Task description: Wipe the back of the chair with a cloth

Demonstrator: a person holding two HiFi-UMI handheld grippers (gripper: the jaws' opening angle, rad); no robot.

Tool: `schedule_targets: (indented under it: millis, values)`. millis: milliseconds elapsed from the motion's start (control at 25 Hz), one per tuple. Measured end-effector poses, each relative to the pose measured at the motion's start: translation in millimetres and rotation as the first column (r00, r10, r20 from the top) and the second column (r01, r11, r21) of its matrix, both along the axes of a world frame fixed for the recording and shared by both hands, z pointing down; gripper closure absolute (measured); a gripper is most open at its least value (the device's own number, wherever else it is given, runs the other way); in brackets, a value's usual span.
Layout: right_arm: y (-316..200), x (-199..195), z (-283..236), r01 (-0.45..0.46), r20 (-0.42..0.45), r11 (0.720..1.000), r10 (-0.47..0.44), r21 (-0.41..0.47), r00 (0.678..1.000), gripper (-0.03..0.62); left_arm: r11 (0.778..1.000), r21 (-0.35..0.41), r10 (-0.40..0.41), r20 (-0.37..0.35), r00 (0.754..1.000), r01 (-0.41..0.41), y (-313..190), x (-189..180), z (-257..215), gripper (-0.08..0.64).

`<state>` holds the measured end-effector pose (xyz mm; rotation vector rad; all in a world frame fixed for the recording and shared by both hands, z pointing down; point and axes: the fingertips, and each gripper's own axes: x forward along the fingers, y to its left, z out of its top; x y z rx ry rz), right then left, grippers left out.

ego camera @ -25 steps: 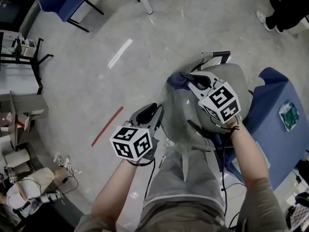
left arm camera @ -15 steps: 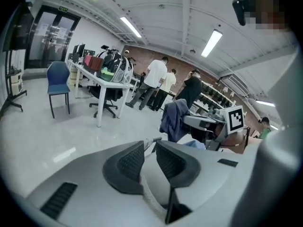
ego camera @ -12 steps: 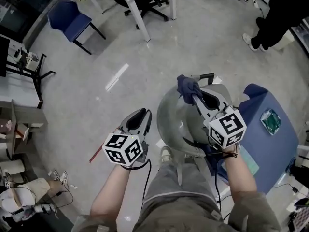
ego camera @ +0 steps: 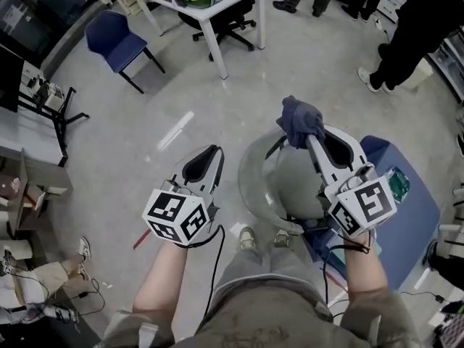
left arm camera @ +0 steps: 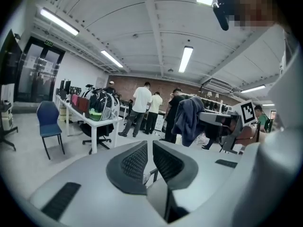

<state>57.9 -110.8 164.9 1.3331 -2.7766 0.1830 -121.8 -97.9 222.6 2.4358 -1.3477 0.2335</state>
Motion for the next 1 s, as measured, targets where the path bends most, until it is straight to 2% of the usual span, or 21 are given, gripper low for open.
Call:
schedule_targets:
  millis: [200, 360, 560, 680, 800, 1000]
  values:
    - [22, 5, -60, -0.019, 0.034, 0.995, 0.015, 0.094, 0.999, 0.529, 0.992, 0.122, -0.015, 0.04, 0.999, 0.01, 5, 4, -55, 0.525]
    - [42, 2, -92, -0.03, 0.049, 0.987, 0.022, 0.155, 0.999, 0.529, 0.97, 0.242, -0.025, 0.088, 0.996, 0.003, 17, -2, -97, 0.528]
    - [71, 6, -121, -0.049, 0.075, 0.978, 0.035, 0.204, 0.997, 0.529, 0.938, 0.346, -0.047, 0.121, 0.992, 0.002, 36, -2, -134, 0.529]
    - [88, 8, -130, -0.044, 0.08, 0.974, 0.027, 0.223, 0.996, 0.529, 0.92, 0.393, -0.053, 0.139, 0.989, -0.005, 49, 0, -148, 0.529]
    - [103, 5, -131, -0.007, 0.043, 0.97, -0.004, 0.241, 0.999, 0.529, 0.903, 0.428, -0.047, 0.153, 0.987, -0.024, 63, 6, -157, 0.529]
    - [126, -1, -113, 0.037, -0.001, 0.976, -0.037, 0.214, 0.999, 0.529, 0.903, 0.429, -0.041, 0.17, 0.985, -0.036, 89, 14, -153, 0.529]
